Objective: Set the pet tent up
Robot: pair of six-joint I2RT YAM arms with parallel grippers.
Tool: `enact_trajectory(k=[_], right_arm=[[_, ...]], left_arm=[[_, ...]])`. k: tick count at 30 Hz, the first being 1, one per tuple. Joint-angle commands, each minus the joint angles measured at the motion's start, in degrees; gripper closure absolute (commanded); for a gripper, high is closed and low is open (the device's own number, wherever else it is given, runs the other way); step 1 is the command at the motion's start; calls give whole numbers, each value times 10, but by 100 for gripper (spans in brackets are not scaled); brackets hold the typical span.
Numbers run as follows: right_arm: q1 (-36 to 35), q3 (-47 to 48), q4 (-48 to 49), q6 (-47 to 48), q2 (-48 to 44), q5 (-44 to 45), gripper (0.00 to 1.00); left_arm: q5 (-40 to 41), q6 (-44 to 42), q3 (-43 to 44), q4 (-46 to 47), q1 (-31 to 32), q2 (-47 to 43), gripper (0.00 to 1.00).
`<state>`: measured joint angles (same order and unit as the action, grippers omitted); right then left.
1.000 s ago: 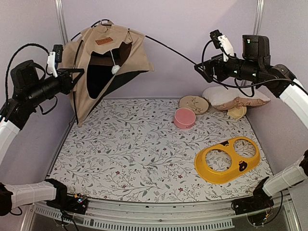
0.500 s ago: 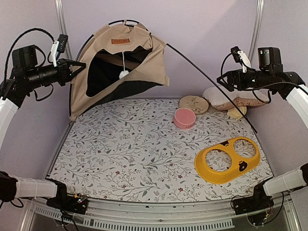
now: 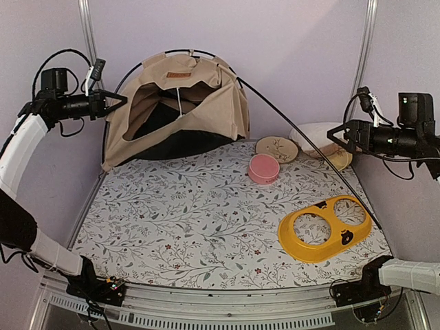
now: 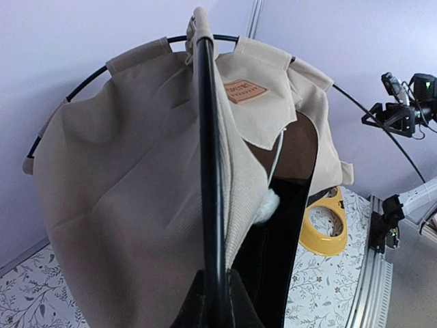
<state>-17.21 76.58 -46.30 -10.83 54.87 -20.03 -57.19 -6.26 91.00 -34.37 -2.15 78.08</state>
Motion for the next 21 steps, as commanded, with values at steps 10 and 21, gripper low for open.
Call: enact_trajectory(k=[10, 21], right_arm=[[-20, -6, -129, -48, -65, -179, 13], [-43, -105, -152, -39, -65, 34, 19]], left_arm=[[-134, -60, 34, 67, -35, 72, 100], [-157, -72, 53, 51, -35, 89, 100]])
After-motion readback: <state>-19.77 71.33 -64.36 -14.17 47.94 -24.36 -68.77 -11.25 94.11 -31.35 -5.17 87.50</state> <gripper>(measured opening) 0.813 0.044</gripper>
